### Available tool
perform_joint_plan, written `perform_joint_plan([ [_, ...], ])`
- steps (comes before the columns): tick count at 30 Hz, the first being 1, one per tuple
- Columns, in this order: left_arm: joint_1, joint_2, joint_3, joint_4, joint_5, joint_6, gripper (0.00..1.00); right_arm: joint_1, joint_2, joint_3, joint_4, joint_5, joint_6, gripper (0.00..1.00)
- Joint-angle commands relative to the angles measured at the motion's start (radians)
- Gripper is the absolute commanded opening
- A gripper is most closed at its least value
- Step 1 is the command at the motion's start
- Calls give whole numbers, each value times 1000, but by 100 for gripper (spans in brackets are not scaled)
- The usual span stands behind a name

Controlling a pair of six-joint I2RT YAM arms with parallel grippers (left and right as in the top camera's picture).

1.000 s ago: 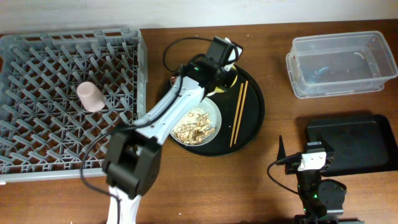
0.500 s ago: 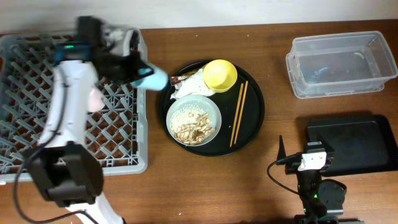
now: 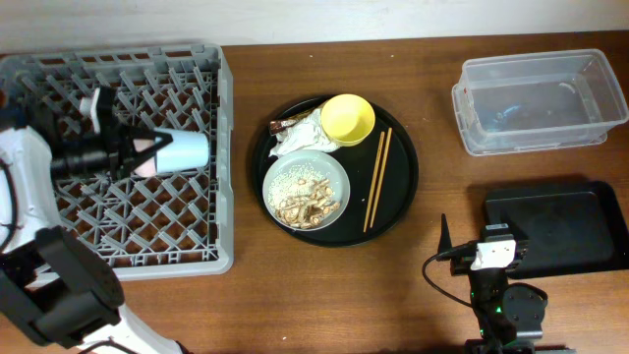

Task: Sort waste into correct bins and load items into the dishwasher rack
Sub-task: 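Carry the blue cup left into the grey dish rack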

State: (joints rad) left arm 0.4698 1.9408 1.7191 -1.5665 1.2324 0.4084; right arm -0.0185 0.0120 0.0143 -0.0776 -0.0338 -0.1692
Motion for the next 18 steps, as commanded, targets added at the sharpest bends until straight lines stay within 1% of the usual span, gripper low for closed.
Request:
perform_joint_plan([
  [1,53,-11,-153,54,138,118,0,5,-5,-9,-1,9,-6,98],
  [3,85,-11,-228,144,163,117,0,5,-5,-9,-1,9,-6,98],
  [5,118,-11,-263,179,163,117,0,5,-5,-9,-1,9,-6,98],
  [8,173,-10,-278,179,144,117,0,5,-5,-9,-1,9,-6,98],
  [11,194,-5,-279,173,111,116,0,5,-5,-9,-1,9,-6,98],
  [15,194,13,-279,147,130,116,0,5,-5,-9,-1,9,-6,98],
  [18,194,42,-315,135,183,117,0,5,-5,-9,-1,9,-6,98],
])
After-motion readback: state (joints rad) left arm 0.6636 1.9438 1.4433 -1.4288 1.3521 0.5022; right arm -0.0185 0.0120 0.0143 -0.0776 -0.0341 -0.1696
